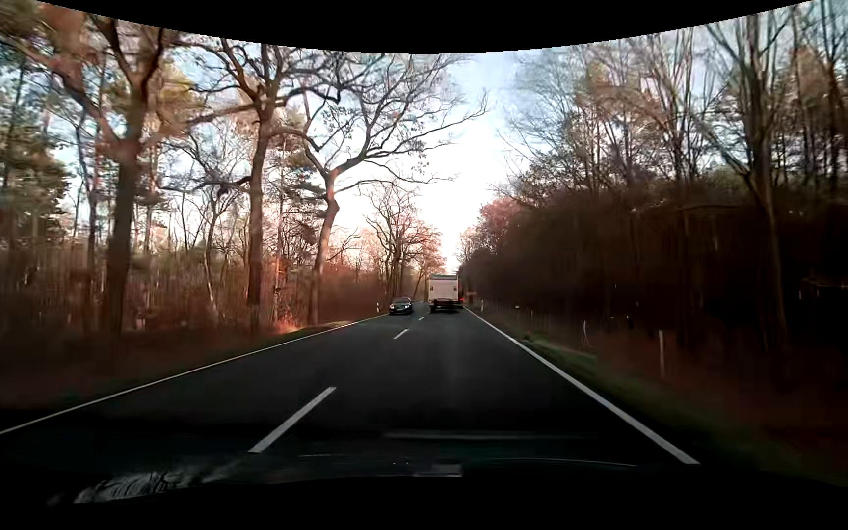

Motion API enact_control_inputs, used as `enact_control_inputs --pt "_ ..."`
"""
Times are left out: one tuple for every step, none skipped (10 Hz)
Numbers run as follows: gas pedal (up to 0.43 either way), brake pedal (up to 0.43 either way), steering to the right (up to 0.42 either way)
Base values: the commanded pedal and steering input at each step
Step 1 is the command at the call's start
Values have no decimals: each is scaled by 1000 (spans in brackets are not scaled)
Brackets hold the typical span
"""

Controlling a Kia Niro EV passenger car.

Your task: Follow the waypoints while adhering to traffic rules and regulations

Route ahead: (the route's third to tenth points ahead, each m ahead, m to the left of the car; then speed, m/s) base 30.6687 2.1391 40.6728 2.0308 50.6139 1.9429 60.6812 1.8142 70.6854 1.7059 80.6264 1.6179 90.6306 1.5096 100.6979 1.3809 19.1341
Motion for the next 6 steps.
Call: enact_control_inputs --pt "130 0 0" --pt "130 0 0" --pt "130 0 0" --pt "130 0 0" --pt "130 0 0" --pt "130 0 0"
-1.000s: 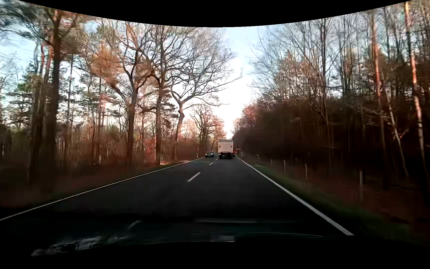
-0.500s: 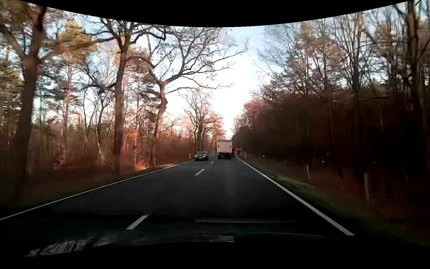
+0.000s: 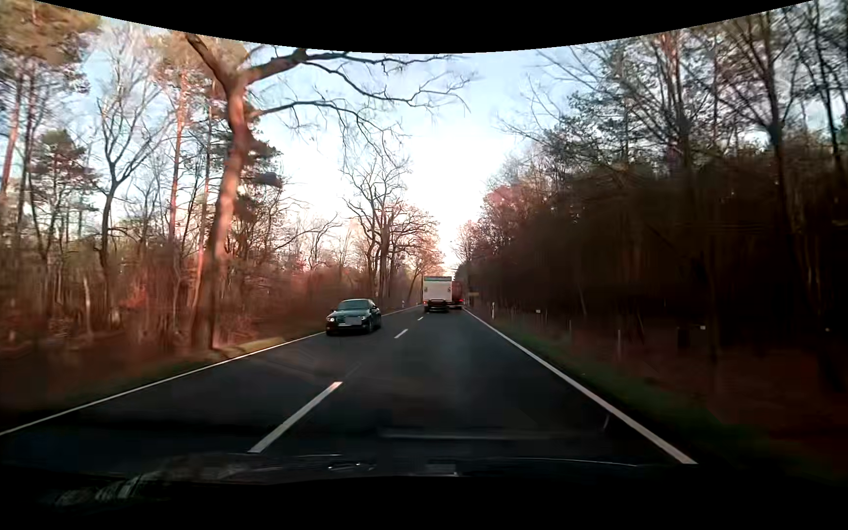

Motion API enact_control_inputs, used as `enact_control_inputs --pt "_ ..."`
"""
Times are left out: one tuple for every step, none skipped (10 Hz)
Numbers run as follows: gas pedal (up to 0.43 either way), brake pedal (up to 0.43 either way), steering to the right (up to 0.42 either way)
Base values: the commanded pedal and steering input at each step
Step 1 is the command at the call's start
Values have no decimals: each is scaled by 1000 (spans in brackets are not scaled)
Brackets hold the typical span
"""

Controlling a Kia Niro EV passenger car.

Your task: Follow the waypoints while adhering to traffic rules and regulations

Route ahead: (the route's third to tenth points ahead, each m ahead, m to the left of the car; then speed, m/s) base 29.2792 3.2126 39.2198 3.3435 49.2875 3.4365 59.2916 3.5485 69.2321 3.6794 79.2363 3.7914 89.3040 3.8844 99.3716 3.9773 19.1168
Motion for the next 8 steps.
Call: enact_control_inputs --pt "130 0 0" --pt "130 0 0" --pt "130 0 0" --pt "130 0 0" --pt "130 0 0" --pt "130 0 0" --pt "130 0 0" --pt "130 0 0"
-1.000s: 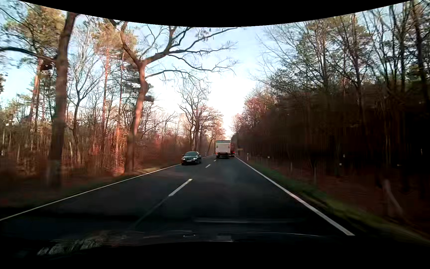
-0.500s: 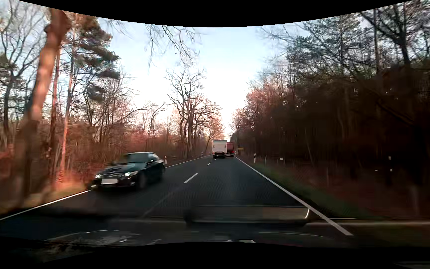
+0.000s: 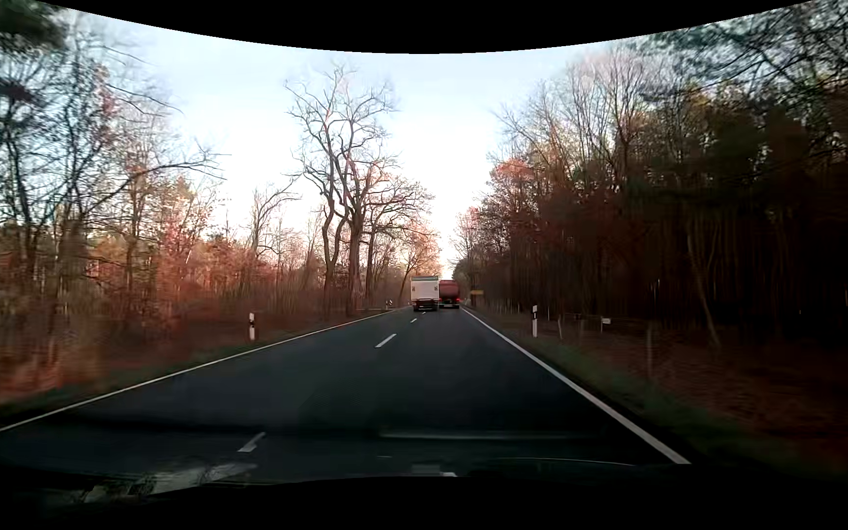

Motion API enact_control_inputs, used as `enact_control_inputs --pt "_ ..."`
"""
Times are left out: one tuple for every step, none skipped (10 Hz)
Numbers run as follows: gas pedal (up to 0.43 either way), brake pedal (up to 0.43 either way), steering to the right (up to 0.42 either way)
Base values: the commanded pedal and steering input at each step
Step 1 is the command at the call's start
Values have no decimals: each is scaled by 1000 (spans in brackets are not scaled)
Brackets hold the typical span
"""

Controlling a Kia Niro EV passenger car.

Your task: Follow the waypoints while adhering to traffic rules and regulations

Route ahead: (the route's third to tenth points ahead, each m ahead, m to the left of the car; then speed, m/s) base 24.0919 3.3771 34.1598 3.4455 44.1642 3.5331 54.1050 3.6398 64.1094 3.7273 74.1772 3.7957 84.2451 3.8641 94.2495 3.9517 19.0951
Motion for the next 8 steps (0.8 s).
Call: enact_control_inputs --pt "130 0 -1" --pt "130 0 0" --pt "130 0 -1" --pt "130 0 -1" --pt "130 0 -1" --pt "130 0 -1" --pt "130 0 -2" --pt "130 0 -2"
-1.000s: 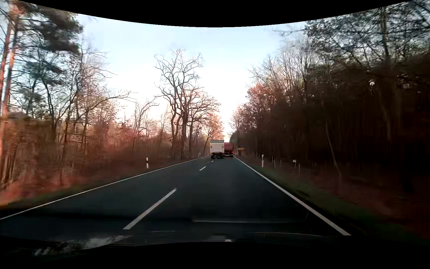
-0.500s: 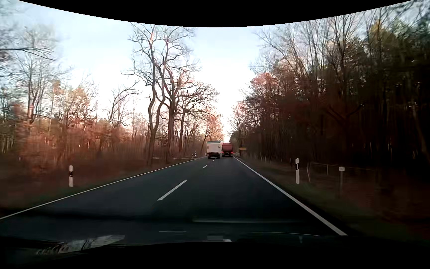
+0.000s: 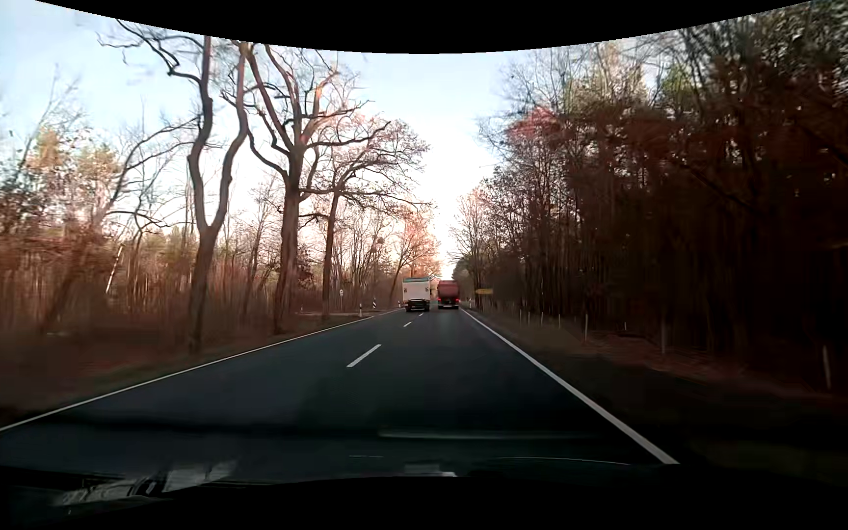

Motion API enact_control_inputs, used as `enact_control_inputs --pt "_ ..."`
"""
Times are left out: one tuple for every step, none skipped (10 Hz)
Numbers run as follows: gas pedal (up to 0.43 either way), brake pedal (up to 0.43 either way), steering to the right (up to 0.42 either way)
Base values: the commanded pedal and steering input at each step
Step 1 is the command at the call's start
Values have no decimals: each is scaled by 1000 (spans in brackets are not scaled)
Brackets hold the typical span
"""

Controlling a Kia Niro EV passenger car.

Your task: Follow the waypoints while adhering to traffic rules and regulations

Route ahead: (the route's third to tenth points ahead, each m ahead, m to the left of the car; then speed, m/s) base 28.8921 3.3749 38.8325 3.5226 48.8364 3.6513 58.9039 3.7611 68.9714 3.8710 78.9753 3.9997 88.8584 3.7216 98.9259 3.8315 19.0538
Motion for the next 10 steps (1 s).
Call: enact_control_inputs --pt "130 0 -2" --pt "130 0 -2" --pt "138 0 -2" --pt "150 0 -2" --pt "157 0 -3" --pt "169 0 -3" --pt "177 0 -3" --pt "189 0 -3" --pt "189 0 -3" --pt "189 0 -3"
